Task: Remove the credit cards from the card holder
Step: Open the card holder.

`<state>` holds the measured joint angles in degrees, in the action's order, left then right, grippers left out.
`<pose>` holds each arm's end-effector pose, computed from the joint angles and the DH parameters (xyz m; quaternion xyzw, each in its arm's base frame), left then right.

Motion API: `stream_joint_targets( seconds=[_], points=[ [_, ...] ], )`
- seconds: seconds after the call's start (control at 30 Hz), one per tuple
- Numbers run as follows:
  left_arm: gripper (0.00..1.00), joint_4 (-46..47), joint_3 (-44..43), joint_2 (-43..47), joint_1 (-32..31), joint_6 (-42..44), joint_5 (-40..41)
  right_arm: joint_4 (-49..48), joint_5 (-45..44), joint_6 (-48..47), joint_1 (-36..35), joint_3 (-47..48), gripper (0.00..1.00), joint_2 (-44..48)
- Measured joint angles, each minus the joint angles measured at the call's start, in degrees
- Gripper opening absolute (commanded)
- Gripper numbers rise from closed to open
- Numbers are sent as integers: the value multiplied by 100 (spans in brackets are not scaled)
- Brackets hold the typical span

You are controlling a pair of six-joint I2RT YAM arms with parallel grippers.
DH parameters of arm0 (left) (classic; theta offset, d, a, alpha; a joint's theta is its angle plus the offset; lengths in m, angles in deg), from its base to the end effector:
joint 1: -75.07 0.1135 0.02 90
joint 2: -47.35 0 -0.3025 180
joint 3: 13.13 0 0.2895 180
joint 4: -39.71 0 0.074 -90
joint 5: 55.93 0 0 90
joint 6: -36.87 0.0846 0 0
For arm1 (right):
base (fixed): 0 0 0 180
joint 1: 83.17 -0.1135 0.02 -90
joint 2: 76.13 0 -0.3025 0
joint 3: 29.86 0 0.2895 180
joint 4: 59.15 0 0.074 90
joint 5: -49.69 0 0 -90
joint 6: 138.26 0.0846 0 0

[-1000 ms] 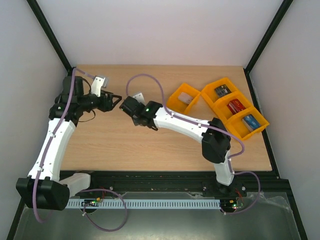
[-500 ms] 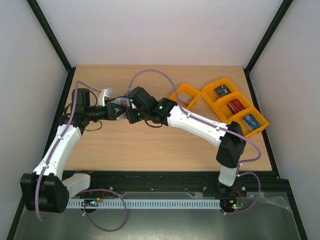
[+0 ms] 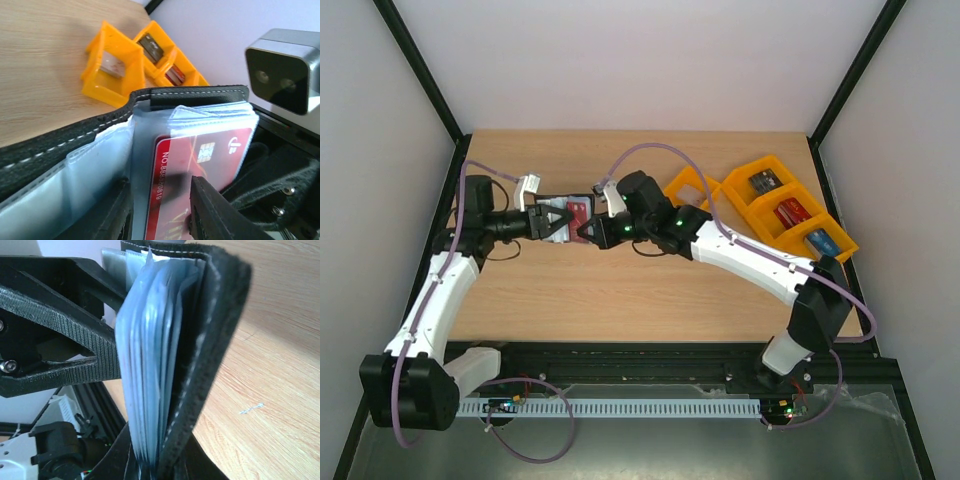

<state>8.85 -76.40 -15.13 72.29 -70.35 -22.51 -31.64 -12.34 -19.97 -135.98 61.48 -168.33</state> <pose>0.2703 -0.0838 0.3253 0.1390 0.7866 -0.4807 0.3618 0.2416 0.3840 0.3408 -0.2979 0.7881 0.4809 0.2428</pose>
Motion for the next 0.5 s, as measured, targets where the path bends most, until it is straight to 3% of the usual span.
stream_joint_targets(
  seconds=[0.1,0.27,0.5],
  points=[
    [38,63,-11,17,7,4,-350,-109,223,-7,46,-90,2,114],
    [30,20,-42,24,7,55,-734,-542,671,0,166,-463,2,323],
    [3,-629,-719,-98,-15,603,-608,-1176,1012,149,317,-597,2,411]
  ],
)
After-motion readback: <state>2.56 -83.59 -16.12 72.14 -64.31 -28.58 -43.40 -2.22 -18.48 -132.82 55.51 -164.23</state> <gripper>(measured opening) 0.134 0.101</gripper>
